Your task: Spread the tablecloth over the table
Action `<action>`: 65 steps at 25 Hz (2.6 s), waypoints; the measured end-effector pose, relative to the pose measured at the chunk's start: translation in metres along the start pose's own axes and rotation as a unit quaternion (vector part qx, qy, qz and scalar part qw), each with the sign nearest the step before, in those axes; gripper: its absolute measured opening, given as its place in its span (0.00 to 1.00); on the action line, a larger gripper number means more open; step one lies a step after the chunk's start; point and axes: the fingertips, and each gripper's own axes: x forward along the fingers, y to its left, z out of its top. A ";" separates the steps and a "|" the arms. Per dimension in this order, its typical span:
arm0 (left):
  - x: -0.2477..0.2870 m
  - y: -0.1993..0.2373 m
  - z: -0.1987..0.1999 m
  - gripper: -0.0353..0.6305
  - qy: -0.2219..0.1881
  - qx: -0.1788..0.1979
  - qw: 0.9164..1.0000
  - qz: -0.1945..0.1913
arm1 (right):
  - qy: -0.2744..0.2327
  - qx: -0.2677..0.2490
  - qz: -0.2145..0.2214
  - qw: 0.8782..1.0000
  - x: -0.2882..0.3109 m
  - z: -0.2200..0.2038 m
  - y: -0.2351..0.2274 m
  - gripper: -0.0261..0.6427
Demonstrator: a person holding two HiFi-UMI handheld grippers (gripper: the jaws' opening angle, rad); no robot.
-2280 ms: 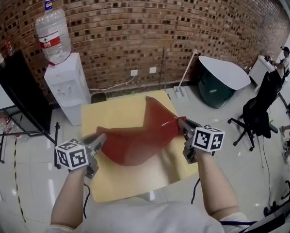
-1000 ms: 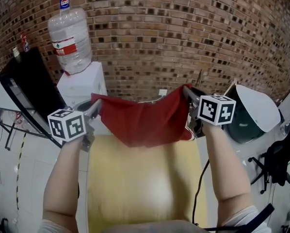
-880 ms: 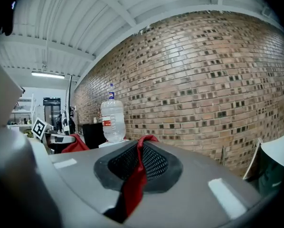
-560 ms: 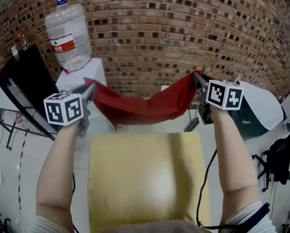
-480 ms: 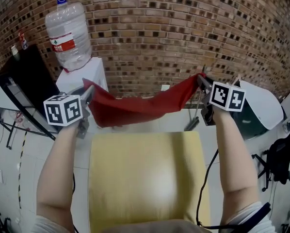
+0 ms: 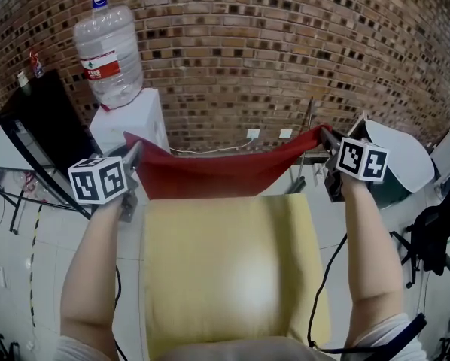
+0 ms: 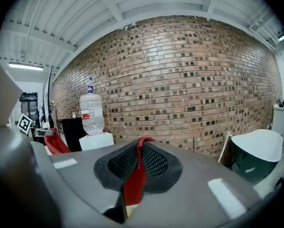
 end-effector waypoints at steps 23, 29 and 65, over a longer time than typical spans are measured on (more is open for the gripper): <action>-0.207 -0.087 -0.132 0.08 0.029 -0.004 0.999 -0.040 | 0.042 0.074 -0.072 0.994 -0.235 -0.161 0.033 0.06; -0.254 -0.113 -0.187 0.08 0.036 -0.031 0.999 -0.002 | 0.062 0.073 -0.052 0.994 -0.280 -0.206 0.038 0.06; -0.393 -0.189 -0.431 0.08 0.161 -0.146 0.976 0.028 | 0.163 0.120 -0.059 0.977 -0.461 -0.469 0.048 0.06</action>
